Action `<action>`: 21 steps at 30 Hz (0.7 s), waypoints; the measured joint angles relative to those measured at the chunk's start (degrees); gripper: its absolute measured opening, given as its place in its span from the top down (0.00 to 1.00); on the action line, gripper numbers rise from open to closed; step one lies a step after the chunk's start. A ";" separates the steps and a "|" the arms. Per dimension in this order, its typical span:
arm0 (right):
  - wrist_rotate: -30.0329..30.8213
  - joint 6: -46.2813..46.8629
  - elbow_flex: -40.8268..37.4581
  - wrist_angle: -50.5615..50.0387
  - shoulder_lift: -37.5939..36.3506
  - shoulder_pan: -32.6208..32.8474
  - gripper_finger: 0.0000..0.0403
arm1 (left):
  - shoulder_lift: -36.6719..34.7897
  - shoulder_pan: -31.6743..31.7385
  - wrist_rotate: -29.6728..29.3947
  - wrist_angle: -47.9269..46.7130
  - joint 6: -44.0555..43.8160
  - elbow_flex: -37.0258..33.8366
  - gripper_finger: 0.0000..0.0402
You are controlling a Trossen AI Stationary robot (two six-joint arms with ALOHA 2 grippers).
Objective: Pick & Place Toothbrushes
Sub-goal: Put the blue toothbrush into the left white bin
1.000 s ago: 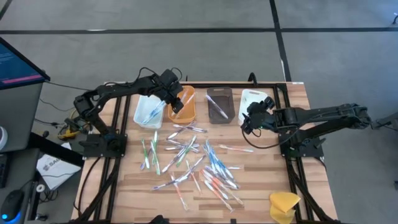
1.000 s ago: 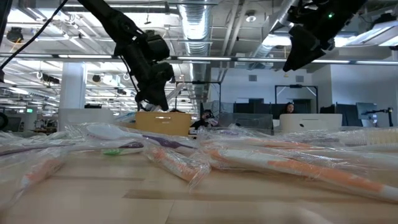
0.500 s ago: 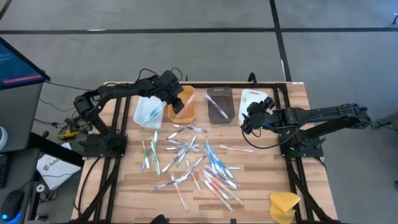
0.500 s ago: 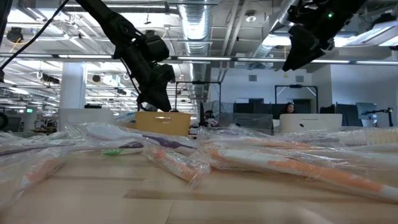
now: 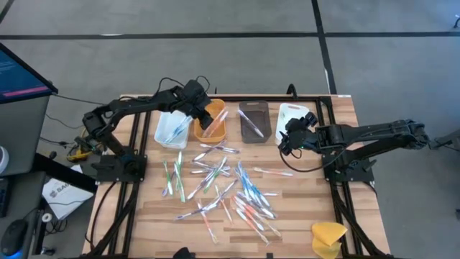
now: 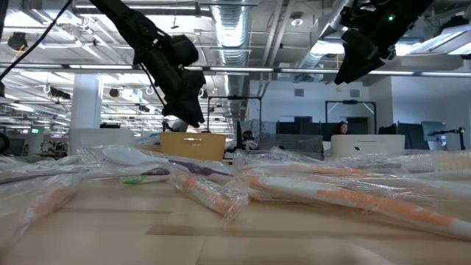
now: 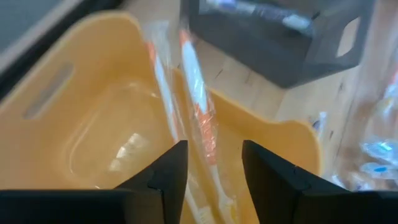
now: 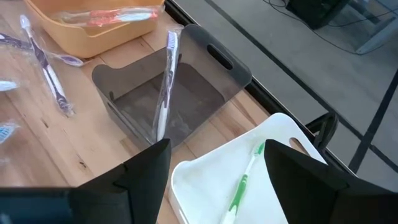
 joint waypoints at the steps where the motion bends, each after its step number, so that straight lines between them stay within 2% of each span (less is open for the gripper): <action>1: 0.00 0.00 0.00 -0.02 0.00 0.00 0.37 | -0.92 0.00 0.00 0.00 -0.02 0.00 0.62; 5: -0.94 0.02 0.00 0.02 0.00 0.14 0.37 | -6.69 -0.15 0.03 0.20 -0.02 0.00 0.60; 13: -12.69 0.19 0.00 0.05 0.02 2.37 0.37 | -18.34 -4.46 0.26 0.08 0.07 0.02 0.58; 21: -24.92 3.71 0.02 -0.14 0.15 5.06 0.37 | -20.75 -13.11 0.24 -1.29 0.23 0.02 0.59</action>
